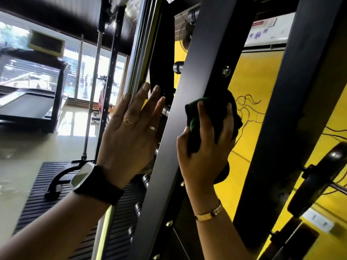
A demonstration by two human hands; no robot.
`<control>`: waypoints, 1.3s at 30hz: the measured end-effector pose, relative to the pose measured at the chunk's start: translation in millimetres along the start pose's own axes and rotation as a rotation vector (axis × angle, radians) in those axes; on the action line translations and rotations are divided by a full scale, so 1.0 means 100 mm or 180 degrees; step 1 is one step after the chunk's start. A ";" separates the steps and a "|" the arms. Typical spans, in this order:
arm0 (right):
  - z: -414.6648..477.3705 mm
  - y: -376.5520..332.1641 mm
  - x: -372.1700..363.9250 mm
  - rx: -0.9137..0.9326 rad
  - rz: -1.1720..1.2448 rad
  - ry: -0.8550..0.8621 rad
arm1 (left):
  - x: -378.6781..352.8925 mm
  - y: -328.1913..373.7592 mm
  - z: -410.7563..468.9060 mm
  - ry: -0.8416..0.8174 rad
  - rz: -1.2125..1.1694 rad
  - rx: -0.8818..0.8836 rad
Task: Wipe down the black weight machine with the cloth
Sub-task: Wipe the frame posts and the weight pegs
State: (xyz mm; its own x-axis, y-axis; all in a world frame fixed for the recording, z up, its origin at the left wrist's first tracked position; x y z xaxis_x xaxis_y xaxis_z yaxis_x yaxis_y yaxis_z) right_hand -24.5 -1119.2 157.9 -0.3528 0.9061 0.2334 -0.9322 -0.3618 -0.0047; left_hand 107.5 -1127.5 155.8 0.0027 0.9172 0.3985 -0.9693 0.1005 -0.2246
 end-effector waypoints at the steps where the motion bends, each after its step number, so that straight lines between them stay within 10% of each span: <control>1: -0.12 0.00 -0.04 -0.0001 -0.0009 -0.0040 | -0.02 0.00 -0.04 -0.0043 -0.0016 0.0011; 18: -1.26 -0.03 -0.29 0.0547 -0.0166 -0.0875 | -0.30 0.18 -0.61 -0.0198 0.0071 -0.0064; 27: -0.62 0.07 -0.16 0.0071 0.0335 -0.0285 | -0.42 0.26 -0.92 -0.0083 0.0067 -0.0159; 39: -2.57 0.06 -0.66 -0.0189 0.0627 -0.1158 | -0.64 0.33 -1.42 -0.0139 -0.0022 -0.0012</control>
State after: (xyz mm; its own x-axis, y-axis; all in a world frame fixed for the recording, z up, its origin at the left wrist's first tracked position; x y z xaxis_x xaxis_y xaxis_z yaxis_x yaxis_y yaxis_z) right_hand -27.5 -1125.2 -107.1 -0.4835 0.6804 0.5507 -0.8565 -0.4976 -0.1372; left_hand 110.5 -1128.3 -3.3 -0.0014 0.8987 0.4385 -0.9683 0.1083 -0.2250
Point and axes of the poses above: each hand's wrist, its own z-axis towards the middle knuckle, its own x-axis out of the back of the hand, y = z × x, the point moved 9 cm from there along z, towards the middle knuckle, and after that the axes turned 15 degrees about -y, right-handed, at the moved point
